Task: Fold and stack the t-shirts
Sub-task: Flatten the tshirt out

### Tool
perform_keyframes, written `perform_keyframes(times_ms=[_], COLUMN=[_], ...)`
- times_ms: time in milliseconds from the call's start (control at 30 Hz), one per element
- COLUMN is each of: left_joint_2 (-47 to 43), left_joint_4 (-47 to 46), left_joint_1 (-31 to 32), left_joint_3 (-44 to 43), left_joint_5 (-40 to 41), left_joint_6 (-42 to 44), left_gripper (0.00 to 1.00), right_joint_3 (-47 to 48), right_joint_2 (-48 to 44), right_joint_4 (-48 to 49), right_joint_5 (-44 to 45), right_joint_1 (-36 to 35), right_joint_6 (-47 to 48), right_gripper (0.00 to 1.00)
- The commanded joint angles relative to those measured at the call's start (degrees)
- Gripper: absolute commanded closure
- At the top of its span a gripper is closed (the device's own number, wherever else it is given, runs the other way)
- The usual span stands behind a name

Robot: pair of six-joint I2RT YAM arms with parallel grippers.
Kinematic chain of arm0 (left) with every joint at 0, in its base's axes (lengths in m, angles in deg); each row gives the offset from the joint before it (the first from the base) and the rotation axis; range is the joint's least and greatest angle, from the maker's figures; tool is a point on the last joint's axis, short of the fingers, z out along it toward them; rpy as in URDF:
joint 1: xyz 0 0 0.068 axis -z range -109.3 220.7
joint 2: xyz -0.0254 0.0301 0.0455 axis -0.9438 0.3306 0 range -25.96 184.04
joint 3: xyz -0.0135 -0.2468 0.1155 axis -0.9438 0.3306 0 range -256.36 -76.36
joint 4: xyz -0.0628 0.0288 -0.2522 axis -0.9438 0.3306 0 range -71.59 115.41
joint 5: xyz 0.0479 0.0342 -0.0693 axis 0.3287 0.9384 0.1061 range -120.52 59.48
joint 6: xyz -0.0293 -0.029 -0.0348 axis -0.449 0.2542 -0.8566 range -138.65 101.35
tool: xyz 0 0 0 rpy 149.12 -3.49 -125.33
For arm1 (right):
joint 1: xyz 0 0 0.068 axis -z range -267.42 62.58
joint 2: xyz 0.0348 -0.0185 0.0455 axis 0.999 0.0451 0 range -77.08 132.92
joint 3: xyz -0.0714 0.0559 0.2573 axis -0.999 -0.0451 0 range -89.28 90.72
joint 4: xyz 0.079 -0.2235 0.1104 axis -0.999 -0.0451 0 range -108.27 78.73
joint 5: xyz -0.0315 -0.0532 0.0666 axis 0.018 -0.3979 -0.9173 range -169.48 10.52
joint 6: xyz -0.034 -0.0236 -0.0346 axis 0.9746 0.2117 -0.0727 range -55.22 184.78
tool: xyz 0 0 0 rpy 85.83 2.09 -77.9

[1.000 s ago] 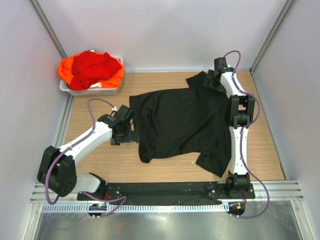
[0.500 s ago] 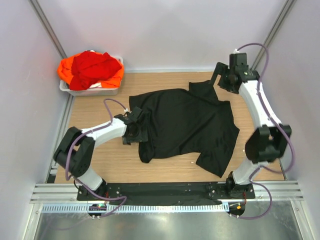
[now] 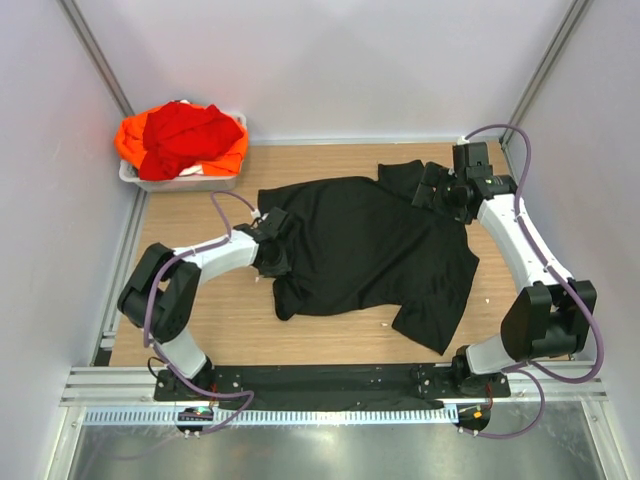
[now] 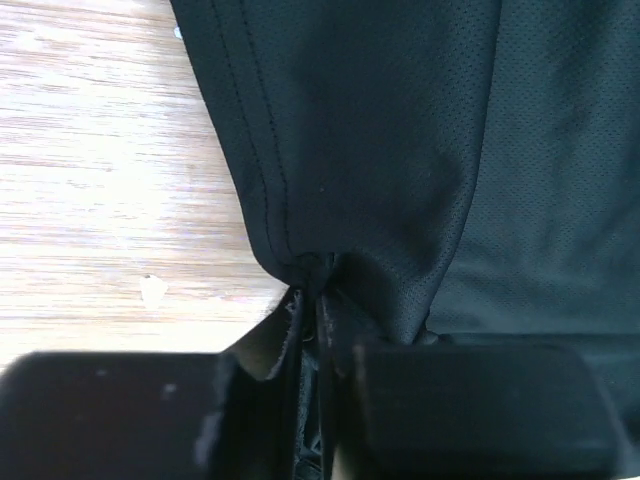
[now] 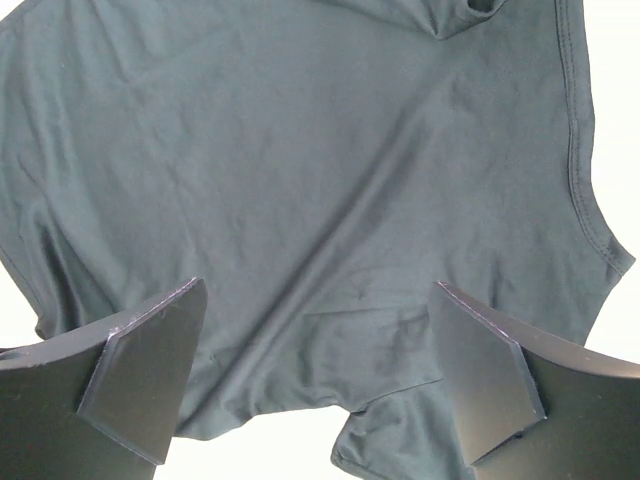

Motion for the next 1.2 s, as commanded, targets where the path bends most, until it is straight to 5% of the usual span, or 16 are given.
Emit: perform_keyframes(times_ms=[0,167,333,367,400,500,767,1167], left_joint_2=[-1.6,-8.9,-14.0,-14.0,-14.0,-12.6,-24.1,-38.1], left_joint_4=[-0.3,4.4,10.0,10.4,10.6,13.4,13.8,13.1], left_joint_1=[-0.4,-2.1,-7.5,-8.2,-8.8,-10.1,-9.5,-2.3], left_joint_3=[-1.6,-1.2,-0.4,-0.1,0.0,-0.2,5.3,15.3], left_joint_5=[2.1,4.3,7.9,8.4,8.5,10.0,0.9,-4.8], left_joint_6=[0.9,2.7,4.5,3.9,3.6,1.2,-2.6,-8.1], left_gripper=[0.94,0.93,0.79,0.69,0.31,0.04,0.07,0.12], right_joint_3=[1.5,3.5,6.4,6.8,7.7,10.1,18.3,47.0], right_joint_2=[0.0,4.1,6.9,7.8,8.3,11.0,20.2,48.4], right_joint_4=[1.6,1.9,1.6,1.7,1.6,1.0,1.1,-0.9], right_joint_5=[0.9,1.3,3.1,3.3,3.6,4.0,4.3,3.9], right_joint_1=[-0.2,-0.1,-0.1,-0.2,-0.2,-0.2,-0.2,-0.1], right_joint_6=[1.0,1.0,1.0,1.1,1.2,1.6,2.6,1.4], right_gripper=[0.01,0.01,0.01,0.01,0.01,0.01,0.01,0.02])
